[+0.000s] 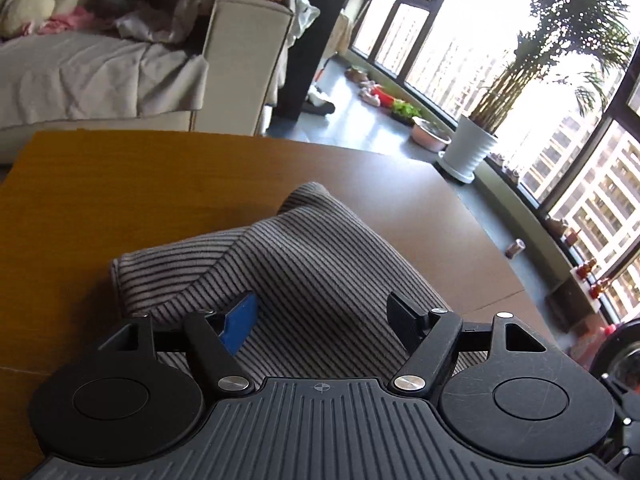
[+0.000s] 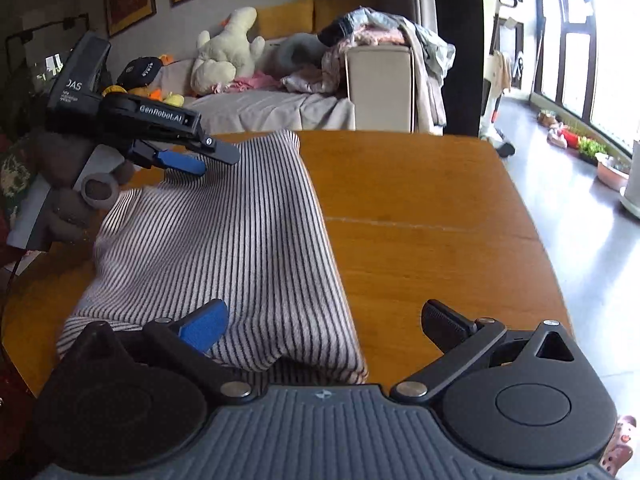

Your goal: Fold clothes

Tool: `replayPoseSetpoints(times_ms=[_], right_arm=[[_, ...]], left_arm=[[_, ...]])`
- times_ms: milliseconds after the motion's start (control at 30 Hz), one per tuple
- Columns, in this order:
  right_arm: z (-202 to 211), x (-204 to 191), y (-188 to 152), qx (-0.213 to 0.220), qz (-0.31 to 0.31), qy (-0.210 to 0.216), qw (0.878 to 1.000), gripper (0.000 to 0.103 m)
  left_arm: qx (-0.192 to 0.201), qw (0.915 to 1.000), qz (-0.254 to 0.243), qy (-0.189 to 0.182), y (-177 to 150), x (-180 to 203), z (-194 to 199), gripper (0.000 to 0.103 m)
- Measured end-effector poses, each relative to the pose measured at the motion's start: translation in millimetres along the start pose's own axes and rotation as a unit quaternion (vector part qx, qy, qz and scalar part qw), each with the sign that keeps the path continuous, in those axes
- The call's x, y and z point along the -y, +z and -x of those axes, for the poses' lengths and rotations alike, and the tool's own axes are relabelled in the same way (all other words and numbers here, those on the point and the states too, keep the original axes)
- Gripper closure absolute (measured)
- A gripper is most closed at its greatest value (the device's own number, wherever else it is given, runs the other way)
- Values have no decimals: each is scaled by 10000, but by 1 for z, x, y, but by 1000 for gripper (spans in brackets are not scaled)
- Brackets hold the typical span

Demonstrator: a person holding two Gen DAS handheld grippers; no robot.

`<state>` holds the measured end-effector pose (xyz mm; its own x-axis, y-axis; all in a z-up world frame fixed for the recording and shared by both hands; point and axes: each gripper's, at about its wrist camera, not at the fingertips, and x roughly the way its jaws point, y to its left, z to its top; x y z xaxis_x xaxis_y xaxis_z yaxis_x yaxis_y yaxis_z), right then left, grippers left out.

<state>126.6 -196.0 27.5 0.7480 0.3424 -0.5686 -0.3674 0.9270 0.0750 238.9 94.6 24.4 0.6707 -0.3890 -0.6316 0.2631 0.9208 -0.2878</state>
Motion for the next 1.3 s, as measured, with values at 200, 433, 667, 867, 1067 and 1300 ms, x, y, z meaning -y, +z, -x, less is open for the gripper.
replayPoseSetpoints(times_ms=[200, 433, 667, 867, 1067, 1300], right_arm=[[-30, 0, 14, -123, 341, -538, 9979, 0], [-41, -8, -1, -385, 110, -819, 9958, 0], [-39, 0, -6, -470, -721, -740, 9935, 0], [-35, 2, -8, -444, -783, -689, 9936, 0], [-34, 1, -9, -425, -759, -707, 9937, 0], [-29, -9, -13, -354, -797, -1060, 9905, 0]], left_arm=[[355, 9973, -449, -452, 9, 55, 4, 29], [-551, 9964, -31, -645, 11, 44, -86, 24], [-480, 9977, -212, -430, -4, 50, -66, 23], [-327, 9978, -433, -371, -47, 51, -8, 18], [-175, 9972, -654, -311, -91, 52, 49, 25], [-33, 9980, -618, -161, -121, 43, 76, 32]])
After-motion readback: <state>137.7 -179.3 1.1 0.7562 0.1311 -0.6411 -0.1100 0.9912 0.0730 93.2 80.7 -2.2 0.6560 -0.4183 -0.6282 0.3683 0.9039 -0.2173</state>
